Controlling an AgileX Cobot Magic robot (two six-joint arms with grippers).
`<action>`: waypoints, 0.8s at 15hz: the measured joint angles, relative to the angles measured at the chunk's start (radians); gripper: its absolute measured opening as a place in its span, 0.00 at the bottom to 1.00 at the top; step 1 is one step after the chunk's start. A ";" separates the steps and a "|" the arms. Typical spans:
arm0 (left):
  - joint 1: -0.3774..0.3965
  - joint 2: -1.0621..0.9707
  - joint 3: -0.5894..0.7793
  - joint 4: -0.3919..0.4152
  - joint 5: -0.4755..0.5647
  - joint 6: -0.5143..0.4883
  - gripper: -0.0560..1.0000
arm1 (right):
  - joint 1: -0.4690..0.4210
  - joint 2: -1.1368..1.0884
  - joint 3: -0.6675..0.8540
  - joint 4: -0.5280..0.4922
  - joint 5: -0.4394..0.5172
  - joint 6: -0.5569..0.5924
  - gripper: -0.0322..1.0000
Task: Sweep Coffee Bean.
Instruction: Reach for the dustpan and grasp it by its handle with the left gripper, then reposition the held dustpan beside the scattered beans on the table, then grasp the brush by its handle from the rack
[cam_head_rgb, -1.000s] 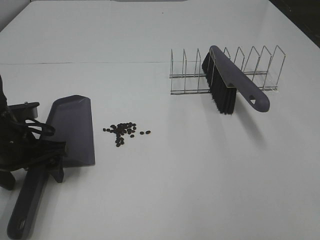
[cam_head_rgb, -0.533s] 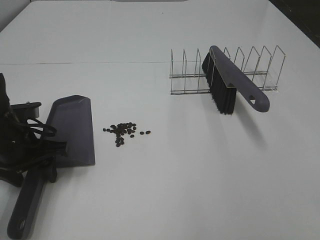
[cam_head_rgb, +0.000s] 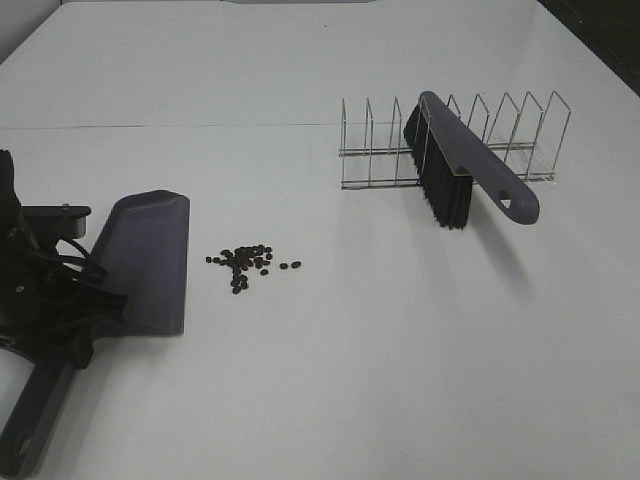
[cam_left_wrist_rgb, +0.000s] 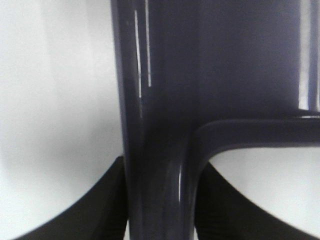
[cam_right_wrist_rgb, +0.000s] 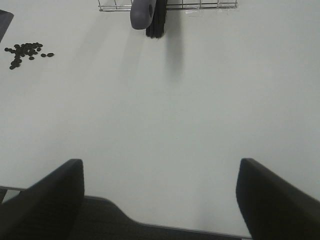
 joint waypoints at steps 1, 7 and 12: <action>0.000 -0.001 0.000 0.024 0.004 0.001 0.37 | 0.000 0.000 0.000 0.000 0.000 0.000 0.79; 0.000 -0.173 0.008 0.176 0.101 0.011 0.37 | 0.000 0.000 0.000 0.000 0.000 0.000 0.77; 0.000 -0.246 0.015 0.204 0.158 0.023 0.37 | 0.000 0.000 0.000 0.000 0.000 0.021 0.77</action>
